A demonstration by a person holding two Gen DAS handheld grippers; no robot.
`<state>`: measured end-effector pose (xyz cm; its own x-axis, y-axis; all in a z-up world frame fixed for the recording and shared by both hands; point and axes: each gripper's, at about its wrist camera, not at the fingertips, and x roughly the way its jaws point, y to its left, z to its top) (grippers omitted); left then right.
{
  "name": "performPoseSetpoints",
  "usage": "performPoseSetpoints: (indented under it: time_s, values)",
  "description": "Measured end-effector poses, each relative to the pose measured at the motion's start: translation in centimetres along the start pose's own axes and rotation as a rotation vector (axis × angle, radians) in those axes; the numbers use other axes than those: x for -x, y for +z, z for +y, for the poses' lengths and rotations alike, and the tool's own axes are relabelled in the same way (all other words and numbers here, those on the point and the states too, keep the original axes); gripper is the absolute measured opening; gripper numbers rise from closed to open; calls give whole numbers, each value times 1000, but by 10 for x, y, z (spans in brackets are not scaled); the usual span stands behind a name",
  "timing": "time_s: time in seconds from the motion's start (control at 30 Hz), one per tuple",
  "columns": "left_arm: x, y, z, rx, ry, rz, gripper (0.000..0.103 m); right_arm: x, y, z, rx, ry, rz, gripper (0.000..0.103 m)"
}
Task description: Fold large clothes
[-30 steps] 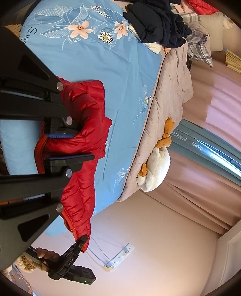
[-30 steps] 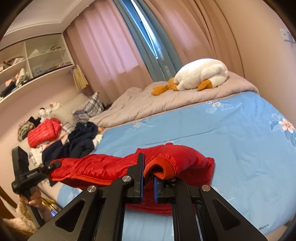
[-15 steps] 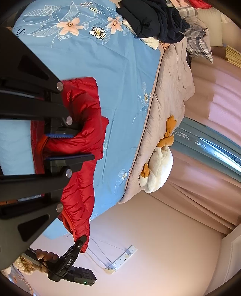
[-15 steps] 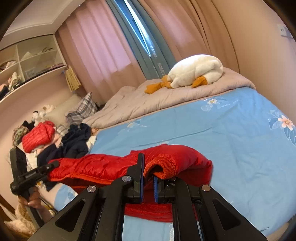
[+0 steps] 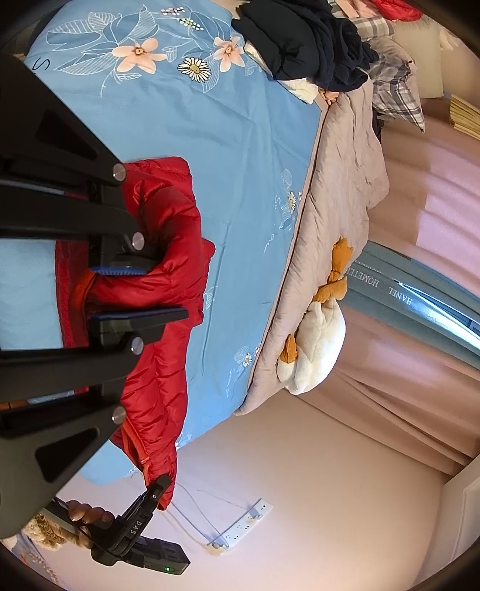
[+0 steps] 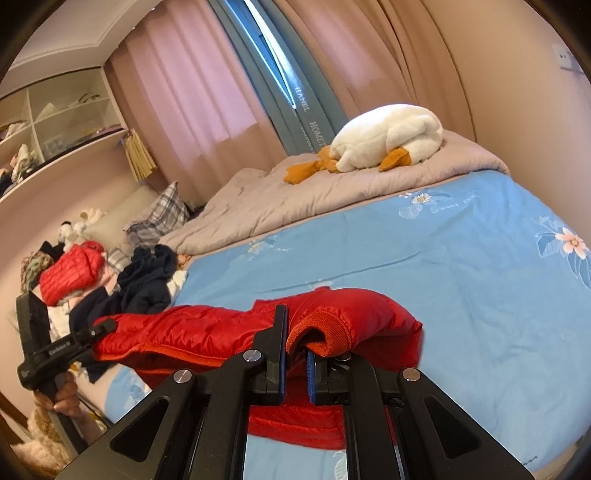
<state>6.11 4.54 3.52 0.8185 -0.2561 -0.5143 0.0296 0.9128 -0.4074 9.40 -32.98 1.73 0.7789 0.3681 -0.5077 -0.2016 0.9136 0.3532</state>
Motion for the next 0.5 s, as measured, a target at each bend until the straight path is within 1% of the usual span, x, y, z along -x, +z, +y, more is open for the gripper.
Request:
performPoseSetpoints:
  time_s: [0.5]
  values:
    - [-3, 2, 2, 16, 11, 4, 14, -4, 1, 0, -1, 1, -2, 9]
